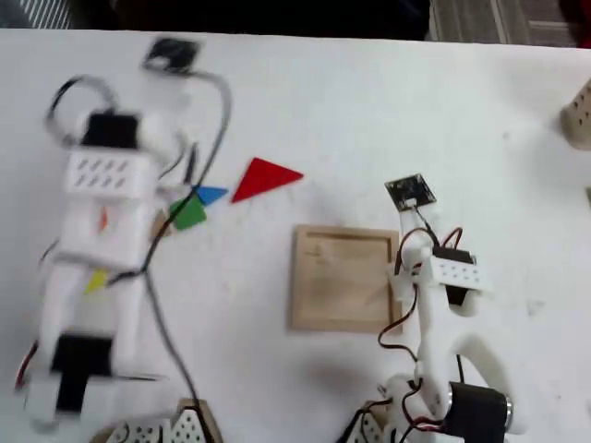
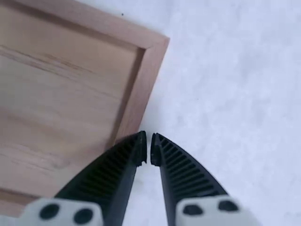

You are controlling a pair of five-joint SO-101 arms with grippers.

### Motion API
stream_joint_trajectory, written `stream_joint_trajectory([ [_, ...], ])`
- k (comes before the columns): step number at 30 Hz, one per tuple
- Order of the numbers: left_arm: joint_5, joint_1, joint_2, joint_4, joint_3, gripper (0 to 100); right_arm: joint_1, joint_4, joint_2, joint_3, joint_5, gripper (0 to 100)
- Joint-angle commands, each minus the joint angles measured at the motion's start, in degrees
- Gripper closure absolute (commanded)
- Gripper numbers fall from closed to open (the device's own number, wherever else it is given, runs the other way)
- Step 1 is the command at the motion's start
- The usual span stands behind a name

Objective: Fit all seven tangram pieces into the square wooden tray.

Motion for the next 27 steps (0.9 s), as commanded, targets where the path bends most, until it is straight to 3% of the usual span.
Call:
stream_joint_trajectory([
  [1,-0.6,-9.2,-18.2,-10.2,24.1,98,-1.1,0.6,-0.8,-1.8,-3.1,96.4],
  [6,-0.3,-18.0,-29.8,-20.1,45.5,98,-3.0,3.9,-0.8,-6.0,-5.3,96.4],
  [11,-0.3,-23.9,-37.0,-28.3,59.3,98,-6.4,10.2,-0.2,-14.9,-5.4,96.4],
  [22,-0.5,-26.5,-38.4,-40.2,70.5,98,-19.3,14.9,2.4,-33.7,-10.7,96.4],
  [27,-0.5,-26.6,-38.4,-40.2,70.5,98,-21.8,10.9,16.6,-45.4,-20.5,96.4],
])
